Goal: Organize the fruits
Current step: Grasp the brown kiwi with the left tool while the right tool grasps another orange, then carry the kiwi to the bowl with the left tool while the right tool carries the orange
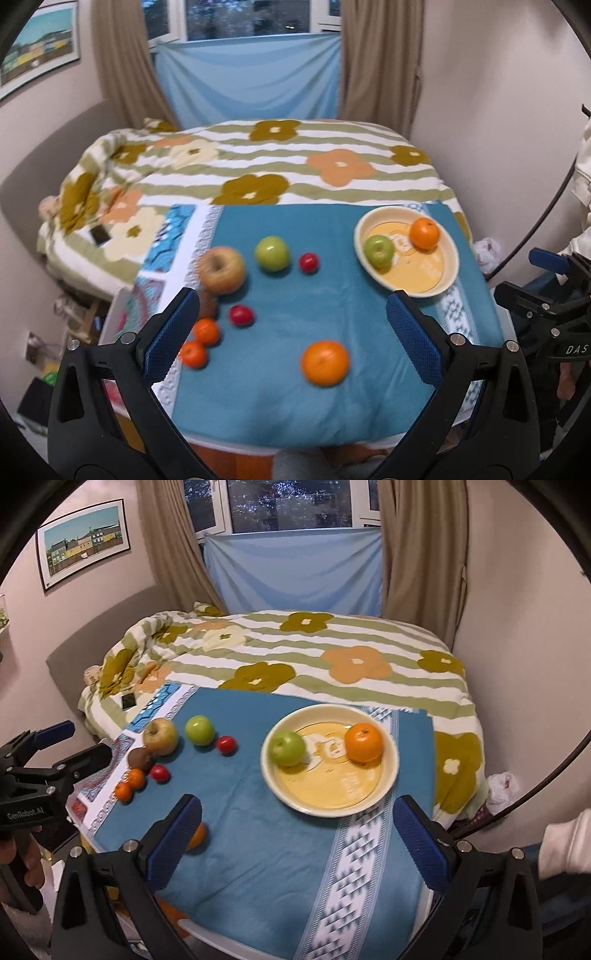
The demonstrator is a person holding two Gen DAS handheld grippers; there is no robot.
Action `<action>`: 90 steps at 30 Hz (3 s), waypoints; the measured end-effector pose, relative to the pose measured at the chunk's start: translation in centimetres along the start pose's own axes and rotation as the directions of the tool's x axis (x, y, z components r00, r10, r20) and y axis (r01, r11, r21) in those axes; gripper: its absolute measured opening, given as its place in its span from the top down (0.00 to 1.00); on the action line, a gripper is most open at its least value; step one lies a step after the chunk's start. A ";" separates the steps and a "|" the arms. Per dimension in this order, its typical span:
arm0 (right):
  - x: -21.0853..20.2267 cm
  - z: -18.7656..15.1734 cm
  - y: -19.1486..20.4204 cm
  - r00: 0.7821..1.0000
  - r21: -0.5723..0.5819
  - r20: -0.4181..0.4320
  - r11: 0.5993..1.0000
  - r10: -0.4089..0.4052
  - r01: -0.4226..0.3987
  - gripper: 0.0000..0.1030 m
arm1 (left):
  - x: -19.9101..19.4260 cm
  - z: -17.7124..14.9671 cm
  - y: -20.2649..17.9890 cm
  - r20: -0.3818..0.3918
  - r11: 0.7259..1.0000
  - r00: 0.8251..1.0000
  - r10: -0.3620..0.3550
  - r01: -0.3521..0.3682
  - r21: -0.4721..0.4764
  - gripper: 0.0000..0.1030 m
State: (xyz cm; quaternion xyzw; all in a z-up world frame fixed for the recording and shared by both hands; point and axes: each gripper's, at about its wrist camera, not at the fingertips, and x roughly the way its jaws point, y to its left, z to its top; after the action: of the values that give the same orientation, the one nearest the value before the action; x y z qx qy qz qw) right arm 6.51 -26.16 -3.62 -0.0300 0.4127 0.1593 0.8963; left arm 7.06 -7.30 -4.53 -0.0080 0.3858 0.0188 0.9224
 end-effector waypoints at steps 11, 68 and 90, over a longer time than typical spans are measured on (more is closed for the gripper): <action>2.3 -2.2 6.6 0.998 0.073 -0.067 0.997 -0.005 0.010 0.00 | 1.2 -1.4 9.6 -0.064 0.999 0.998 0.006 -0.008 -0.033 0.00; 16.3 -6.8 14.7 0.932 0.317 -0.280 0.895 -0.228 0.314 0.19 | 20.6 -3.7 16.2 -0.359 0.984 0.919 -0.163 0.179 0.012 0.32; 15.8 -4.0 16.0 0.955 0.263 -0.233 0.933 -0.186 0.246 0.47 | 16.9 -2.5 19.5 -0.297 0.988 0.942 -0.154 0.150 -0.035 0.32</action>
State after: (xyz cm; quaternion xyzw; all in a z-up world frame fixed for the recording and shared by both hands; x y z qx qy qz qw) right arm 8.22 -7.64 -16.85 0.0396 0.5156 -0.0064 0.8559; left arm 16.39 12.60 -18.30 -0.0461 0.5190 -0.0516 0.8520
